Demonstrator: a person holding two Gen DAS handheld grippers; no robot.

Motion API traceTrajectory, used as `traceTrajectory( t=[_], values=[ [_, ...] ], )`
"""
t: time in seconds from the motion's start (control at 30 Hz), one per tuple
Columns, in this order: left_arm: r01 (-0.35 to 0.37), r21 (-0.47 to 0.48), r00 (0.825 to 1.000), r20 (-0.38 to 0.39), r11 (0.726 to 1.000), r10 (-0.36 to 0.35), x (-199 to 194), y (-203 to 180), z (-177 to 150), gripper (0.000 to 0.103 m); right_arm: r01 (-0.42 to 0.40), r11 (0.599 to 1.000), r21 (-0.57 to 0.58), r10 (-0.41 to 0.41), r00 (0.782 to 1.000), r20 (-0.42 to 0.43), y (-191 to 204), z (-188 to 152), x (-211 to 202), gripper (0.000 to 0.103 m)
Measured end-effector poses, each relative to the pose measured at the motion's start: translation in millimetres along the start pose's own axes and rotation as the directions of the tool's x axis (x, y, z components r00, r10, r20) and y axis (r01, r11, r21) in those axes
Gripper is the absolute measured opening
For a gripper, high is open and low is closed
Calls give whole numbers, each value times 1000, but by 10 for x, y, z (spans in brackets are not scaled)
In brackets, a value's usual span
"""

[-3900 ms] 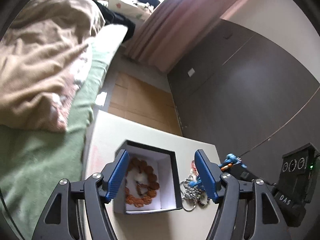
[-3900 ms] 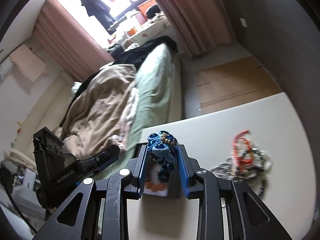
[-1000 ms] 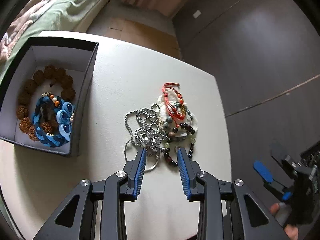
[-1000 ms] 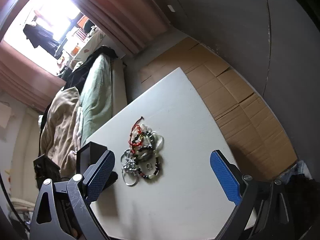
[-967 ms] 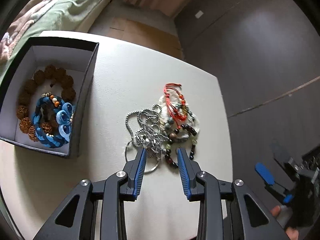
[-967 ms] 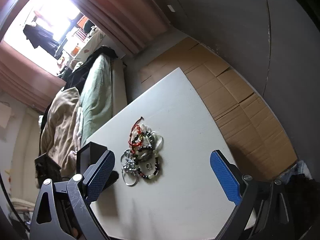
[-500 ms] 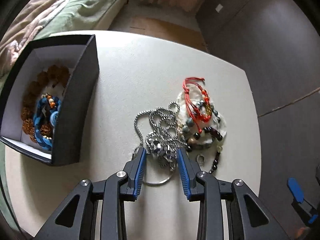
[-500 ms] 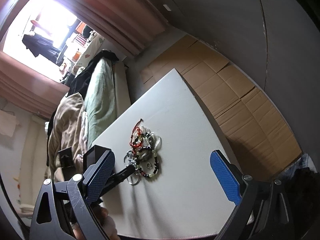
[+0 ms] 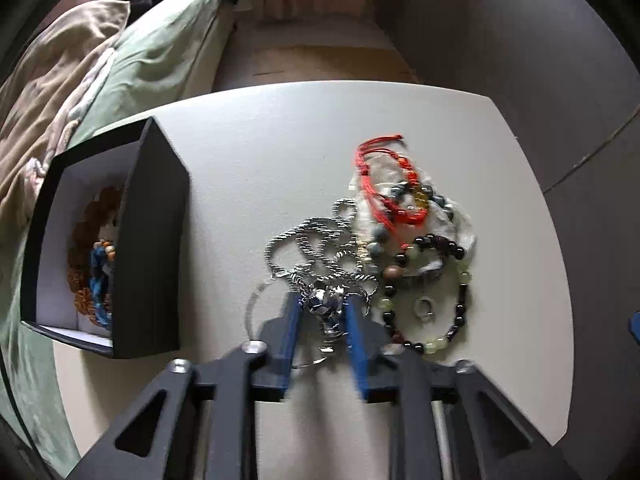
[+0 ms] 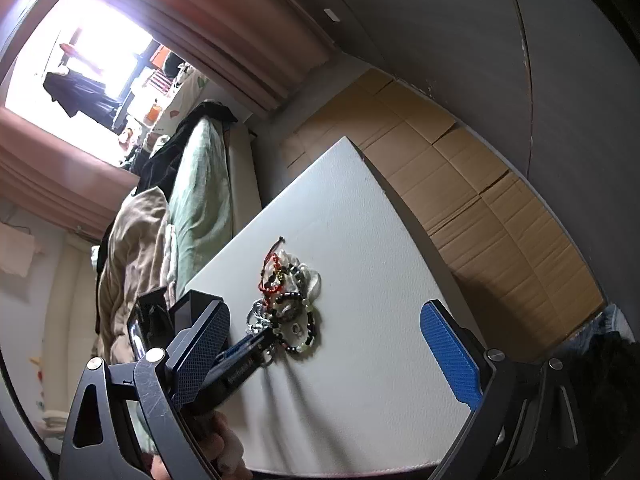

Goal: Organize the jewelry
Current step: 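Grasp the silver chain from the pile with the left gripper, then lift the silver chain and carry it over the black box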

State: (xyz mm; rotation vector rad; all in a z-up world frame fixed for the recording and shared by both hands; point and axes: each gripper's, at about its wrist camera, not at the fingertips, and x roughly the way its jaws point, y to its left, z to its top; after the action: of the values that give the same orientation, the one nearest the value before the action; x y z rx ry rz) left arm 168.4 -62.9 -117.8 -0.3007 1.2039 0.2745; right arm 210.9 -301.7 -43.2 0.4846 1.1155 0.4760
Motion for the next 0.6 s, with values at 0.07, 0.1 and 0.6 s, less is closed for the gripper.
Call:
traceTrajectory(
  t=[0.07,0.1,0.6],
  values=[
    [64,-47,998,-13,997,-65,-13,134,29,15,-1,1000,-1,1,1000,2,-2,-4,0,97],
    [79,-59,997,-16,995,-80,-22,182,37,15,-1,1000,-1,1,1000,2,-4,-5,-1,97],
    [206,-24,973,113,978,-202,-845,487,196,8,-4,998,-57,2,1000,-31,185,-65,160,97]
  ],
)
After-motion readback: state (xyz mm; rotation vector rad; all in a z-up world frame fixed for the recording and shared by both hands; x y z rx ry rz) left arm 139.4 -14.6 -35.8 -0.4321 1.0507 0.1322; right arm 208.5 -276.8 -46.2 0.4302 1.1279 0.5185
